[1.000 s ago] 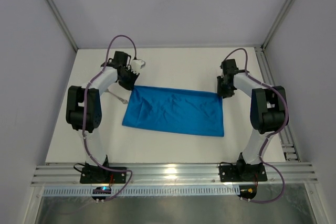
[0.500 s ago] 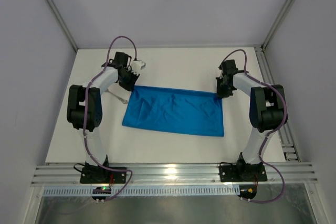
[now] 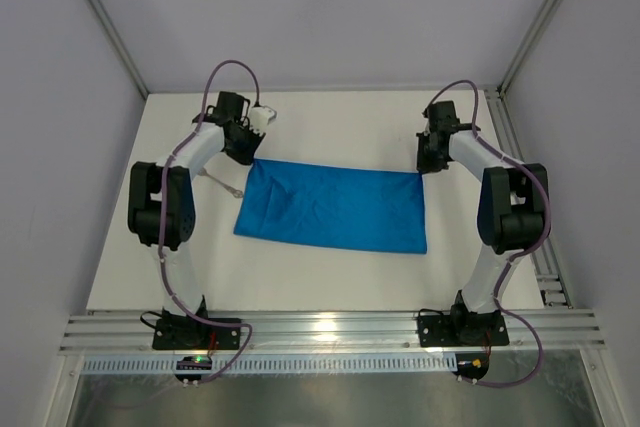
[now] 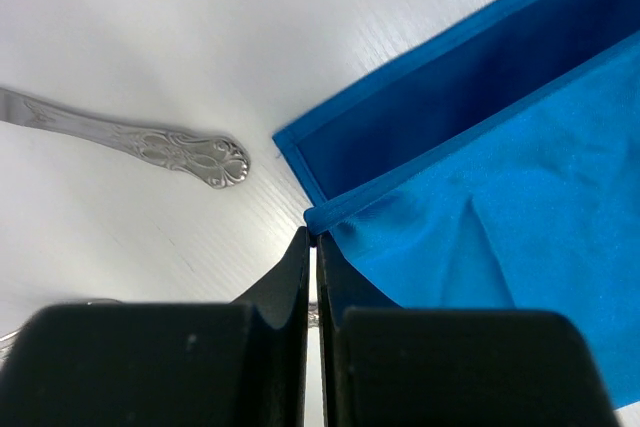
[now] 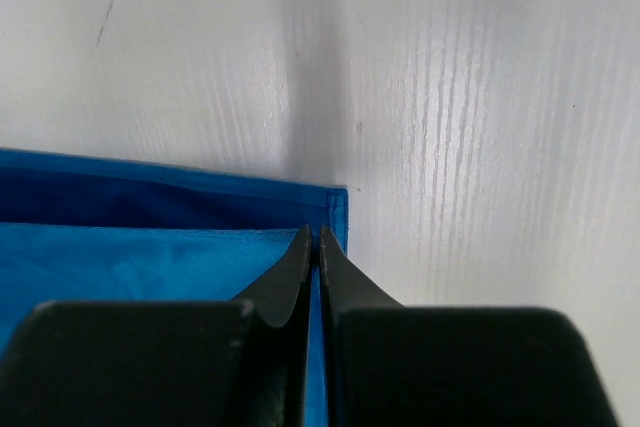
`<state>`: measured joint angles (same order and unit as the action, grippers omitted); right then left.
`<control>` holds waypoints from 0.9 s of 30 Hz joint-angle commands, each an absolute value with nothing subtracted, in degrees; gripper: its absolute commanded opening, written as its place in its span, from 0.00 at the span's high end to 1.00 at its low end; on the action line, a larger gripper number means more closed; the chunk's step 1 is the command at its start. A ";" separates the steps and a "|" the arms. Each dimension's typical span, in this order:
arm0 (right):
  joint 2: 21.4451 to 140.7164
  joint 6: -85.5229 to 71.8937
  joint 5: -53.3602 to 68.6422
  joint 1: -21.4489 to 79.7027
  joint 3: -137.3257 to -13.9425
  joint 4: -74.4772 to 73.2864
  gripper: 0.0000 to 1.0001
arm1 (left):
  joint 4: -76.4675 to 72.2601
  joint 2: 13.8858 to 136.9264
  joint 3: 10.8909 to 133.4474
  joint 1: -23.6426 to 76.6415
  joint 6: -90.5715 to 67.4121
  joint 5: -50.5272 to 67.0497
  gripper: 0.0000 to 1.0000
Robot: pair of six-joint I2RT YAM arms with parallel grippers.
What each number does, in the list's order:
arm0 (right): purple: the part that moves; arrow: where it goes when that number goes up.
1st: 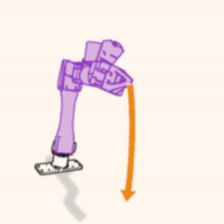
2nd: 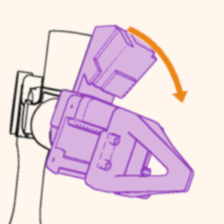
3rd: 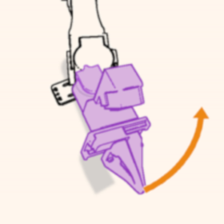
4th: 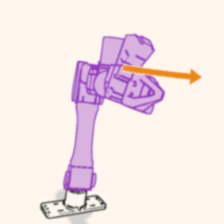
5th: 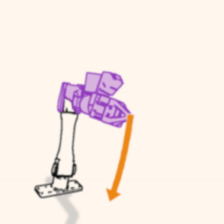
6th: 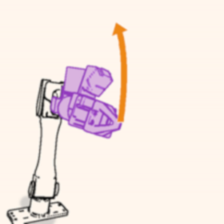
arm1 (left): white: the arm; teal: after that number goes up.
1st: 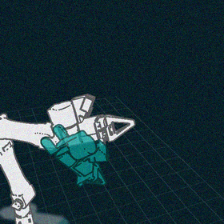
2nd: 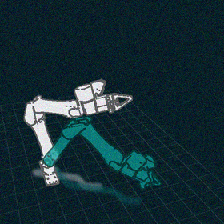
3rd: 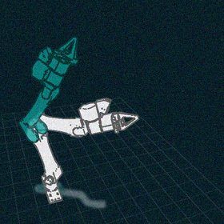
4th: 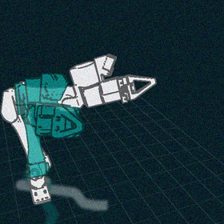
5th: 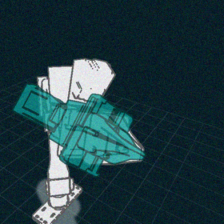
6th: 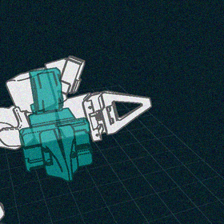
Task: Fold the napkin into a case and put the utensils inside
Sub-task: Smooth out the rectangle-folded napkin at the center of the board.
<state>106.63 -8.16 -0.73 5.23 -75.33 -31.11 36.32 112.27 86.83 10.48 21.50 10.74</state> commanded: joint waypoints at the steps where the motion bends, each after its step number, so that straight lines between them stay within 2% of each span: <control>1: 106.70 -8.61 -1.15 4.04 -78.31 -31.20 0.96 | 35.95 113.99 90.09 10.28 21.88 9.06 1.00; 15: 113.64 -8.88 1.84 3.87 -81.65 -32.08 0.96 | 36.56 118.74 92.37 10.37 22.50 8.70 0.99; 18: 114.34 -8.88 1.50 3.87 -82.79 -32.52 0.95 | 36.30 119.00 92.37 10.37 22.33 8.70 0.86; 19: 114.52 -8.96 1.41 3.87 -83.23 -32.87 0.83 | 36.30 119.00 92.46 10.37 22.32 8.61 0.70; 22: 114.00 -8.97 0.70 3.87 -84.99 -34.63 0.67 | 35.77 117.78 92.37 10.37 21.71 8.96 0.53; 23: 113.39 -9.05 0.27 3.87 -85.16 -35.15 0.60 | 35.60 117.25 92.37 10.37 21.62 8.88 0.50; 25: 110.93 -9.05 -0.95 3.78 -85.78 -36.03 0.57 | 35.60 115.41 92.55 10.37 21.53 8.79 0.45; 27: 107.78 -9.75 -3.34 3.87 -86.31 -37.79 0.52 | 36.47 114.00 93.25 10.37 21.53 9.05 0.45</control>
